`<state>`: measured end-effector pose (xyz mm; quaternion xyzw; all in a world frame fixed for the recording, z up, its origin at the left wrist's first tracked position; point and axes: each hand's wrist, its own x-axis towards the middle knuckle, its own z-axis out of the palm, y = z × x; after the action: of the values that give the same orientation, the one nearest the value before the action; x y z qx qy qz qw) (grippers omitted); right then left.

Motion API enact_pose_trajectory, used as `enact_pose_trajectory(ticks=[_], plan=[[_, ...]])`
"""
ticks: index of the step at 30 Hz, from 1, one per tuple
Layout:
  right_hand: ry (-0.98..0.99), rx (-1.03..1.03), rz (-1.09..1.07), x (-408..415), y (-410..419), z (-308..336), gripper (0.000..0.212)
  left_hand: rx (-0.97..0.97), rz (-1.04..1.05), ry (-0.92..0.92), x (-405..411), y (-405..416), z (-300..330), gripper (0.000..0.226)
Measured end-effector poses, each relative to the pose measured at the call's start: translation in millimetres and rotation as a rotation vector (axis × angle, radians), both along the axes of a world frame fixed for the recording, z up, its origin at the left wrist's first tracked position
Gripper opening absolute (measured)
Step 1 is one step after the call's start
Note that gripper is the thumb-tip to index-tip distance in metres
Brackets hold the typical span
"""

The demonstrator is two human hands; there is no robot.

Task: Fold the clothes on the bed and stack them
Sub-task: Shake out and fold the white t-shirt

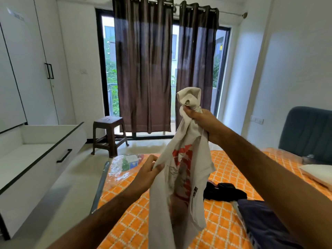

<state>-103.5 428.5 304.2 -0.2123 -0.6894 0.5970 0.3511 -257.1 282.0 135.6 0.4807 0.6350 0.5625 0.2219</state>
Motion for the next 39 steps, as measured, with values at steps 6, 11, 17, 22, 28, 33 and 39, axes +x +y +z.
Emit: enact_pose_trajectory(ticks=[6,11,17,22,28,33,39], plan=[[-0.014,0.135,-0.282,4.0,23.5,-34.1,0.029,0.257,0.197,0.332,-6.4,0.2,11.7,0.023],[-0.052,0.1,-0.002,-6.4,-8.1,-61.3,0.02,0.229,0.117,0.266,-8.5,4.3,40.9,0.016],[-0.268,0.285,0.27,-14.9,-28.0,-64.8,0.028,0.265,0.029,0.063,2.0,2.2,67.5,0.017],[-0.285,0.358,0.214,-7.5,-14.6,-61.8,0.019,0.174,-0.114,0.048,0.1,-10.0,68.5,0.036],[-0.297,0.226,0.338,23.7,12.8,-54.7,0.022,-0.077,-0.087,0.303,-42.5,-27.6,49.7,0.033],[-0.36,0.187,0.394,44.4,31.3,-49.7,0.028,-0.128,-0.188,0.347,-57.9,-44.2,60.4,0.018],[-0.353,0.244,0.262,43.6,40.5,-52.1,0.013,-0.363,-0.43,0.27,-56.3,-56.4,59.4,0.031]])
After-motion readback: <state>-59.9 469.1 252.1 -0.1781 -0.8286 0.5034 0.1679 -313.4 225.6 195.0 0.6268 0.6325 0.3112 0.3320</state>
